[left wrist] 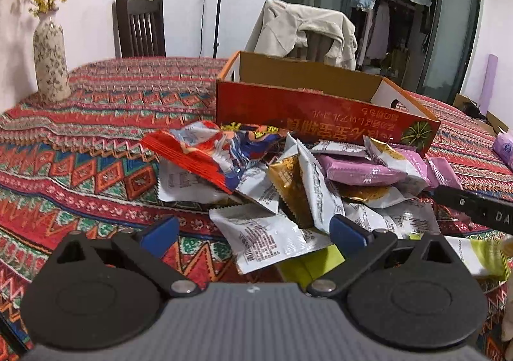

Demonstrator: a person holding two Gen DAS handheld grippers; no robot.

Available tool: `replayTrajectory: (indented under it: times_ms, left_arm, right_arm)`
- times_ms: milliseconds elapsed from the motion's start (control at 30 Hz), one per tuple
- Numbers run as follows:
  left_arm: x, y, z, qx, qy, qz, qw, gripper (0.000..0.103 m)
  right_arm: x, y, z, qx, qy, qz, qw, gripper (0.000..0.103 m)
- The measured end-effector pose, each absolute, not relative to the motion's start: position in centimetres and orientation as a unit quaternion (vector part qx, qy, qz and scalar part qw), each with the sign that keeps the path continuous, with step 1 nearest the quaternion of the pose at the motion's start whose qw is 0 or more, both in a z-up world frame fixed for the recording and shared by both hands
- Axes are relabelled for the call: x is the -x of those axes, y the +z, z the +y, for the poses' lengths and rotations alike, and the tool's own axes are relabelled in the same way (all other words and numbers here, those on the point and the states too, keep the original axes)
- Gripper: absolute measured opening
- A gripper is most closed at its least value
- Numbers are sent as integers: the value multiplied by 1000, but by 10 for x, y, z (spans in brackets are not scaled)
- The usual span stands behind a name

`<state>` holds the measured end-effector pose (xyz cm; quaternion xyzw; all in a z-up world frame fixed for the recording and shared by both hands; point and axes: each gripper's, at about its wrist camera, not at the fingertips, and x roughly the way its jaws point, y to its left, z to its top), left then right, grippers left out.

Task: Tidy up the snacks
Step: 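Grasp the pink packet with the right gripper while the left grasps a white packet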

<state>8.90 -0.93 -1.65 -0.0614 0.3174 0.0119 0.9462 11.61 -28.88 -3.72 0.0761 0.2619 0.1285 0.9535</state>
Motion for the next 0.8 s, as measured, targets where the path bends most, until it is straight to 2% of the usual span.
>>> replayTrajectory:
  times_ms: [100, 367, 467, 733, 767, 800]
  left_arm:
    - [-91, -18, -2, 86, -5, 330, 940, 81]
    - [-71, -23, 23, 98, 9, 324, 941, 81]
    - [-69, -22, 28, 92, 21, 322, 942, 72]
    - [-91, -26, 23, 82, 31, 338, 937, 73]
    - [-92, -27, 22, 76, 33, 337, 938, 65]
    - [-92, -27, 19, 70, 34, 335, 939, 52]
  right_arm:
    - [-117, -38, -290, -81, 130, 264, 952, 67]
    - [-115, -39, -290, -82, 134, 263, 952, 67]
    - [-116, -39, -290, -81, 133, 261, 953, 67]
    - [-114, -40, -286, -71, 134, 256, 955, 67]
    - [-114, -39, -286, -71, 135, 254, 955, 67]
    - [-113, -39, -286, -71, 136, 253, 955, 67]
